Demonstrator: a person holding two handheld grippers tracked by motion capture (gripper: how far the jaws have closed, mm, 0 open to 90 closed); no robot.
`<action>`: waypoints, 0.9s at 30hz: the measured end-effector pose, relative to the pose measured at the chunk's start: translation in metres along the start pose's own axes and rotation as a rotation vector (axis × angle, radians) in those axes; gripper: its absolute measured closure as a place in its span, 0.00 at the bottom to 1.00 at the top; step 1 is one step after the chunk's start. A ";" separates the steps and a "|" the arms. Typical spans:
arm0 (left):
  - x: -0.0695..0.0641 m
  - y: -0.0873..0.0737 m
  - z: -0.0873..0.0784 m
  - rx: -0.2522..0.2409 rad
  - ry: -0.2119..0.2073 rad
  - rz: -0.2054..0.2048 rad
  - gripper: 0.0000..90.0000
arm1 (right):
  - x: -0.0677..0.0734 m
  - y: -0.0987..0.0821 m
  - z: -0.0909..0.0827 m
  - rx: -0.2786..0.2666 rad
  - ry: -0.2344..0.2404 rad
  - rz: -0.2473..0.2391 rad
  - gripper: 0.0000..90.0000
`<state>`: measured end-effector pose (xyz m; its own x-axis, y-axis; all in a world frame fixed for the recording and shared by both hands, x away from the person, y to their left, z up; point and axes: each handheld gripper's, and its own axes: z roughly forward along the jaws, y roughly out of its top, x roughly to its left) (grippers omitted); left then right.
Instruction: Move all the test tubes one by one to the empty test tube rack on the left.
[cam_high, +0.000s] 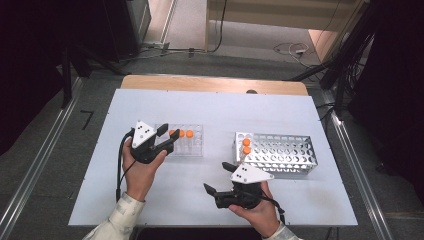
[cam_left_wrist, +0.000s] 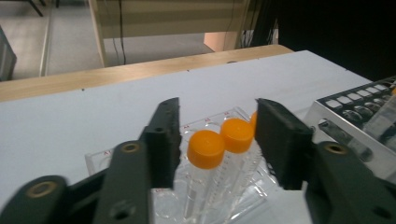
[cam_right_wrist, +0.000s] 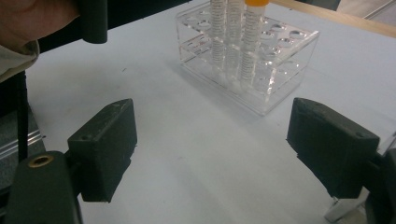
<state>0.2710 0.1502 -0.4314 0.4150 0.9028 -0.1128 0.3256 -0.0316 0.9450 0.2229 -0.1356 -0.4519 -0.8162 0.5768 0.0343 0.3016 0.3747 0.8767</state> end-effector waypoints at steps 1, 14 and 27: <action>0.000 0.000 -0.002 -0.001 -0.007 -0.010 0.50 | 0.000 0.000 -0.002 -0.003 -0.002 0.003 0.16; -0.009 -0.015 -0.025 0.001 -0.043 -0.068 0.23 | -0.011 -0.013 -0.032 -0.024 -0.046 0.028 0.17; -0.021 -0.021 -0.025 0.012 -0.065 -0.055 0.20 | -0.038 -0.027 -0.054 -0.070 -0.183 0.106 0.23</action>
<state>0.2347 0.1425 -0.4409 0.4509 0.8734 -0.1843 0.3589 0.0116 0.9333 0.2192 -0.2064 -0.4510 -0.6768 0.7347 0.0460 0.3405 0.2571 0.9044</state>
